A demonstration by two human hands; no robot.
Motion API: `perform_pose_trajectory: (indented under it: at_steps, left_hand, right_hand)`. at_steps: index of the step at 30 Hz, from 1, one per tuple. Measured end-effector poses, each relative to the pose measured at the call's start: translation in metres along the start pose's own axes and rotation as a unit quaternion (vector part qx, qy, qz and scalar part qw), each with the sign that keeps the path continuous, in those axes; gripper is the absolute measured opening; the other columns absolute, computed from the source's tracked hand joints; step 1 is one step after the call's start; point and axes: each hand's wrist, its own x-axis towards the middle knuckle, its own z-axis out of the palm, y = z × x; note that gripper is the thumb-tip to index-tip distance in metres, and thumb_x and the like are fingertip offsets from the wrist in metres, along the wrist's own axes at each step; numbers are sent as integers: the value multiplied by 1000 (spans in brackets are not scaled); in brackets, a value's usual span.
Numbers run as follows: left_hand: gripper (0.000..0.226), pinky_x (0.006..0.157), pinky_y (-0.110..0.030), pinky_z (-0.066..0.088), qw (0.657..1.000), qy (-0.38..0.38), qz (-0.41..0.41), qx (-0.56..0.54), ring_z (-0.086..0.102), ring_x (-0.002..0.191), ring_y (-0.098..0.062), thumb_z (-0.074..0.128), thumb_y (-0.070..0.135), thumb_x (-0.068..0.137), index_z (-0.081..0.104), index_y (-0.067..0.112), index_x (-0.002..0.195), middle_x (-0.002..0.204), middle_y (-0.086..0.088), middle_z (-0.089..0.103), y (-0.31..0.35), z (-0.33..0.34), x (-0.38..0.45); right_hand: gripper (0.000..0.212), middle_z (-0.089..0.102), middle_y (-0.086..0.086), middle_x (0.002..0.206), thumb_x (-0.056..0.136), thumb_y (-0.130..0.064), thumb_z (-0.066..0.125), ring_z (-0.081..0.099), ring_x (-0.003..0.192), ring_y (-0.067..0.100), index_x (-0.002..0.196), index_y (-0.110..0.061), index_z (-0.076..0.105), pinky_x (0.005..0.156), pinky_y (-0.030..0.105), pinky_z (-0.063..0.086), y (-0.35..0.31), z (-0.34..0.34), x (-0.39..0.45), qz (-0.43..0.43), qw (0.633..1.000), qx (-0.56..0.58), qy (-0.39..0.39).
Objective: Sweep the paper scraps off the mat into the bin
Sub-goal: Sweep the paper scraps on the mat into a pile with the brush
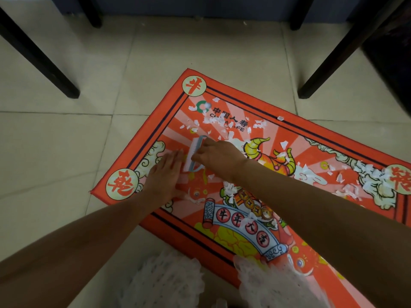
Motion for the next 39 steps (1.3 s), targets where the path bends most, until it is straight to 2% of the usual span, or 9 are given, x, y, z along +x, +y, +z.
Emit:
perform_pose_trajectory:
  at_steps: [4, 8, 11, 17, 20, 25, 28, 31, 39]
  left_hand:
    - [132, 117, -48, 23, 1000, 4, 5, 5, 3, 149, -28, 79, 55, 66, -10, 15, 154, 162, -8, 3, 1, -1, 0]
    - [135, 117, -50, 22, 1000, 2, 8, 1, 4, 149, -29, 81, 53, 64, -11, 17, 154, 162, -8, 3, 3, -1, -1]
    - [135, 117, -50, 22, 1000, 3, 9, 5, 5, 149, -29, 81, 52, 63, -12, 17, 154, 162, -7, 3, 7, -1, -2]
    - [135, 116, -49, 21, 1000, 9, 27, 1, 6, 149, -30, 79, 59, 63, -11, 16, 154, 162, -8, 4, 15, 1, -3]
    - [125, 117, -49, 19, 999, 15, 25, -21, 4, 149, -29, 72, 62, 71, -11, 18, 154, 162, -7, 1, 15, -1, 1]
    - [109, 119, -49, 17, 999, 30, 1, -45, 2, 150, -28, 57, 65, 81, -7, 18, 155, 163, -6, 1, 6, -2, 14]
    - [103, 120, -48, 15, 998, 48, -9, -47, 1, 150, -27, 52, 65, 84, -6, 17, 155, 163, -6, 0, -2, -1, 23]
    - [104, 119, -47, 15, 997, 60, -16, -53, -1, 150, -26, 52, 66, 84, -7, 17, 155, 163, -4, -3, -8, -2, 35]
    - [114, 120, -49, 10, 984, 113, -47, -131, -3, 150, -25, 55, 73, 75, -5, 19, 155, 164, -3, -2, -26, -8, 70]
  right_hand:
    - [46, 61, 3, 128, 93, -9, 58, 44, 126, 26, 136, -22, 50, 83, 40, 54, 2, -3, -5, 7, 999, -27, -36]
    - [52, 59, 4, 128, 91, -2, 53, 43, 127, 26, 138, -22, 48, 72, 33, 48, 16, -4, -27, 16, 997, -36, -73]
    - [57, 60, 4, 126, 89, -1, 54, 43, 124, 26, 141, -23, 46, 79, 37, 54, 27, -3, -48, 24, 995, -33, -87]
    - [63, 59, -4, 131, 87, 1, 57, 42, 123, 22, 142, -27, 44, 81, 38, 55, 37, -9, -62, 41, 998, -7, -48]
    - [64, 58, -6, 132, 85, 0, 58, 43, 123, 22, 141, -27, 44, 82, 36, 54, 39, -14, -53, 54, 998, 7, -20]
    - [60, 60, -3, 127, 86, 5, 53, 45, 121, 23, 139, -24, 47, 75, 34, 52, 47, -25, -26, 100, 994, 37, 8]
    - [62, 59, -1, 130, 85, 5, 55, 44, 124, 25, 140, -23, 45, 68, 33, 43, 49, -30, -6, 124, 991, 40, 25]
    - [67, 53, 1, 139, 86, 3, 56, 40, 131, 25, 145, -23, 39, 78, 37, 50, 51, -31, 14, 140, 988, 50, 37]
    - [76, 30, 5, 156, 89, 4, 50, 31, 138, 31, 154, -17, 18, 92, 43, 47, 70, -28, 63, 140, 988, 42, 41]
